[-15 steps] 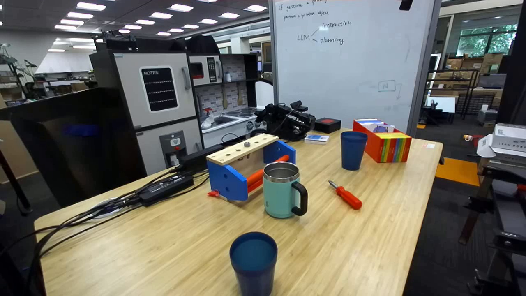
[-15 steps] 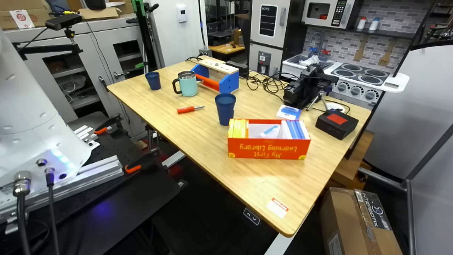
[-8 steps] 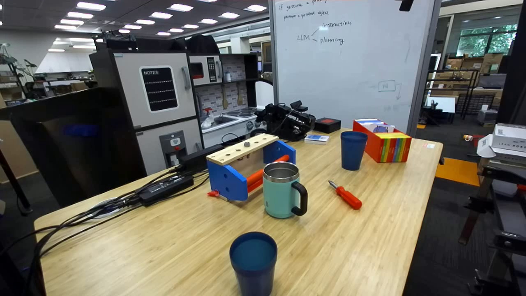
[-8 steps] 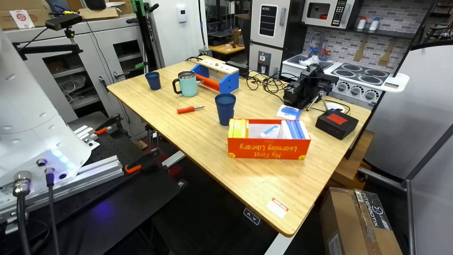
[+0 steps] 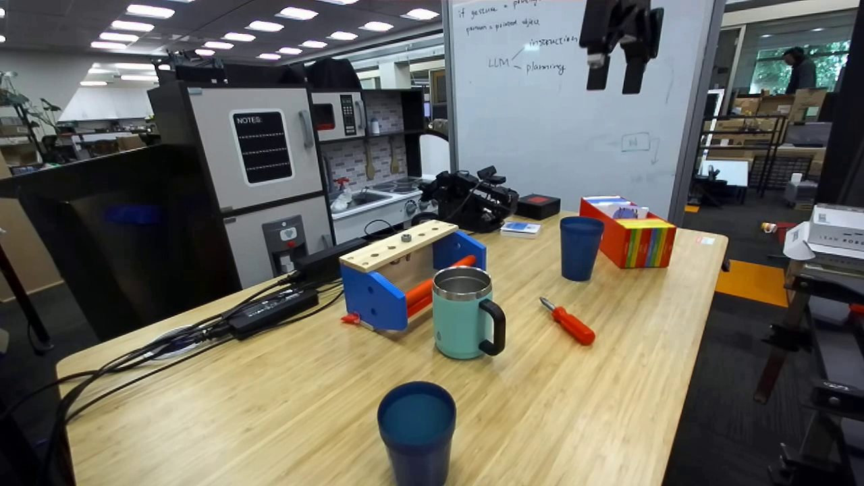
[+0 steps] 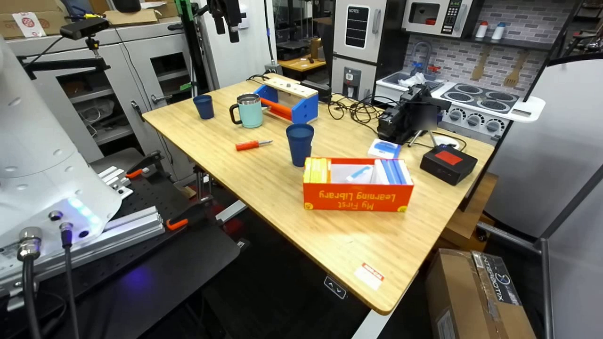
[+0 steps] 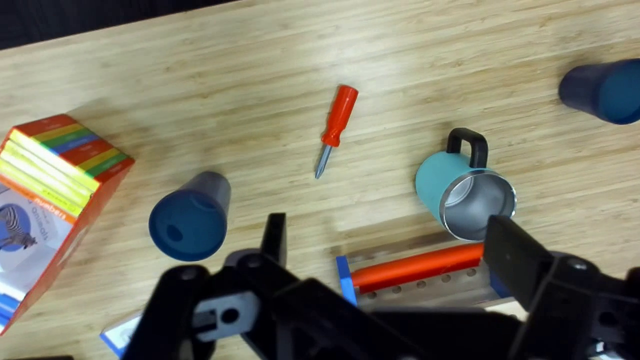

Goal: Put the screw driver in the tool box

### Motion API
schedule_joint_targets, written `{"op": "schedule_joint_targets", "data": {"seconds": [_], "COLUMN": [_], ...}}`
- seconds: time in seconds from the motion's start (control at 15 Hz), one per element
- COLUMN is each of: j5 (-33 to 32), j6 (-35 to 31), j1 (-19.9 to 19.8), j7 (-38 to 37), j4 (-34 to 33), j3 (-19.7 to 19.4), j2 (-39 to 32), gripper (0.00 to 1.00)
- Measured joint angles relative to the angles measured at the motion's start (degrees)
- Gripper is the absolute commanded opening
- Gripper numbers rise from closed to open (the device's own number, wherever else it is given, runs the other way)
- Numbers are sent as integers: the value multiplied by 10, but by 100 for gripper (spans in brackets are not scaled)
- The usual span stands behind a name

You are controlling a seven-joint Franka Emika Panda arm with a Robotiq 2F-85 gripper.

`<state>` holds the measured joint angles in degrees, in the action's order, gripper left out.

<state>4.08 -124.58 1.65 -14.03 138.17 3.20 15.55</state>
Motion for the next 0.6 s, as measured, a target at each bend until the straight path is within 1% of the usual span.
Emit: {"op": "schedule_joint_targets", "data": {"seconds": [0.2, 0.33, 0.6], "j5": [-37, -57, -54], "j6": [1, 9, 10], "j1": [13, 21, 26], "j7": [-120, -180, -187], "j4": [-26, -29, -28], "j3": [56, 78, 79], "j2": [-37, -43, -48], "gripper": [100, 100, 100]}}
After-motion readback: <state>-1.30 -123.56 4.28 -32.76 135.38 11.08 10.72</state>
